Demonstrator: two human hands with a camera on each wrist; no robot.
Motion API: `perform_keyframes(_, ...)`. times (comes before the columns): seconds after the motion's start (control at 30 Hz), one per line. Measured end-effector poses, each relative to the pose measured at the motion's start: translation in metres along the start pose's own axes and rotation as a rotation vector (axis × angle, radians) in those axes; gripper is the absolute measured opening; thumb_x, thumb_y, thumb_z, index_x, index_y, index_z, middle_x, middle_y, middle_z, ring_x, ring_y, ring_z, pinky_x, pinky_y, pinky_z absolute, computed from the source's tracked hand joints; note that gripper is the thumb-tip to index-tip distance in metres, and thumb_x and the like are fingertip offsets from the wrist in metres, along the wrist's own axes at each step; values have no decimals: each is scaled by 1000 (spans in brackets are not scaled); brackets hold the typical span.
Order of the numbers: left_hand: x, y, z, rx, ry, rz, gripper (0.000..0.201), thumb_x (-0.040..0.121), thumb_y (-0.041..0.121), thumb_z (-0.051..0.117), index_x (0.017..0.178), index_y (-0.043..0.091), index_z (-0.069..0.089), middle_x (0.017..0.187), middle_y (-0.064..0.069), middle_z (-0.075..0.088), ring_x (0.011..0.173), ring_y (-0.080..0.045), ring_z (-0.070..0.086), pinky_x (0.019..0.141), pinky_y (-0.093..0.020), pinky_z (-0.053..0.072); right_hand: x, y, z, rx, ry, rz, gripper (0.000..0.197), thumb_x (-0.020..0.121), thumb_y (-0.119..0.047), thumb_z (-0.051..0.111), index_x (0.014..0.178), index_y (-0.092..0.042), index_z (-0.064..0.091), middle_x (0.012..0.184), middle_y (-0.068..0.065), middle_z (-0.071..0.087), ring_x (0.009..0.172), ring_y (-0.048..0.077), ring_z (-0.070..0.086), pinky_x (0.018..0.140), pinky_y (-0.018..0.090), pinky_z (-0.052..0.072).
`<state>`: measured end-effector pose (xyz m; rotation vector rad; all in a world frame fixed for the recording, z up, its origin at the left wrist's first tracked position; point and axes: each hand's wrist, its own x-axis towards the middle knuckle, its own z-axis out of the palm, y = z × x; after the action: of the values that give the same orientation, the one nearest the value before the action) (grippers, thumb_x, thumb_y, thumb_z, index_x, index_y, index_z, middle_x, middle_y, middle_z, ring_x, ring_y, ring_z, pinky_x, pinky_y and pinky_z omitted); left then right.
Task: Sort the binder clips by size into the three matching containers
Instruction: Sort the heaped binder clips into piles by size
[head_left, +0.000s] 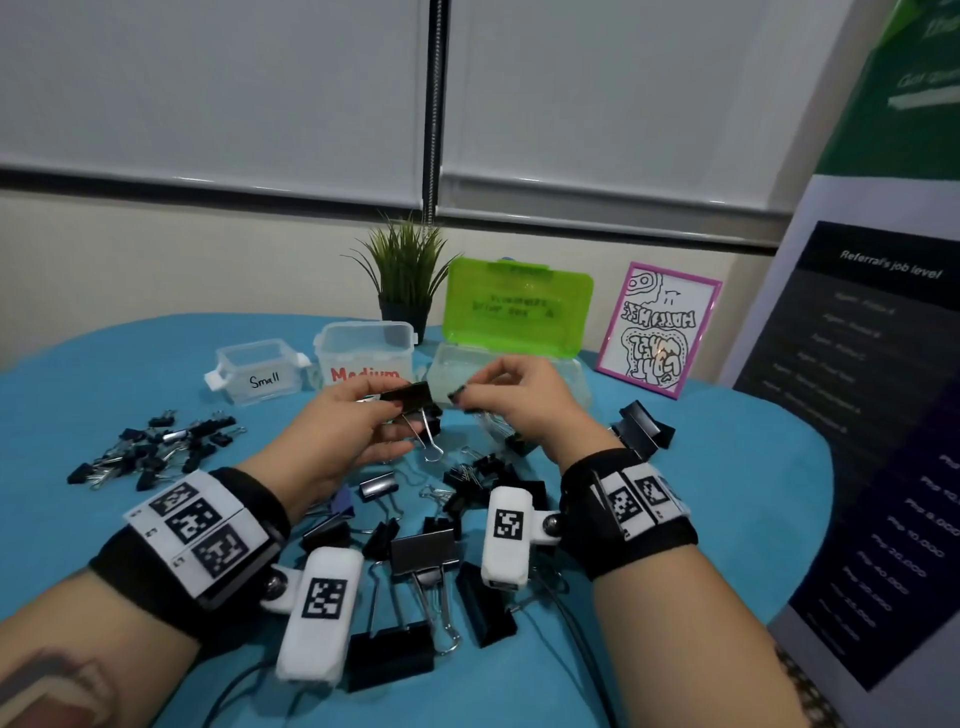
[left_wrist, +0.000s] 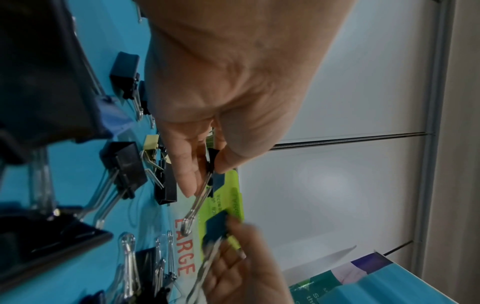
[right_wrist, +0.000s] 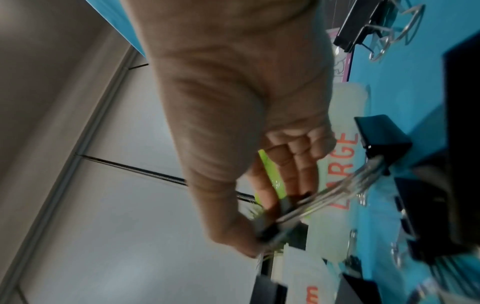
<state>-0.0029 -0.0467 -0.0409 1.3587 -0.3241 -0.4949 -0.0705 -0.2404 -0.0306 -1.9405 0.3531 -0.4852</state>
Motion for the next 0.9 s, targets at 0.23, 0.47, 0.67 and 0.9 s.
perform_keyframes(0.23,-7,5,8,-101,-176,-46,52,84,46,64,119,7,66,112,-18,71,99,-30,68,78,-34,62,-12,-13,27,238,-76,-193,36,70,-7,90,95,6,66,83,12,65,72,17,56,65,28,50)
perform_keyframes(0.47,-9,3,7,-85,-294,42,39,82,18,65,118,4,65,114,-18,70,97,-22,70,85,-28,59,-7,-5,31,198,-60,-51,43,72,-30,89,106,-17,66,103,7,65,78,17,64,65,29,55)
perform_keyframes(0.67,-8,0,3,194,-277,144,39,85,20,65,124,20,66,123,-5,70,111,-21,62,99,-43,43,-15,-14,24,412,-291,118,41,92,-22,71,123,3,61,93,15,72,63,26,70,51,26,54)
perform_keyframes(0.9,-8,2,-10,542,-250,75,42,75,23,82,115,26,69,111,4,74,105,-15,68,79,-23,48,5,-1,-46,411,347,183,38,87,-31,76,114,-11,59,100,13,73,68,22,65,55,31,52)
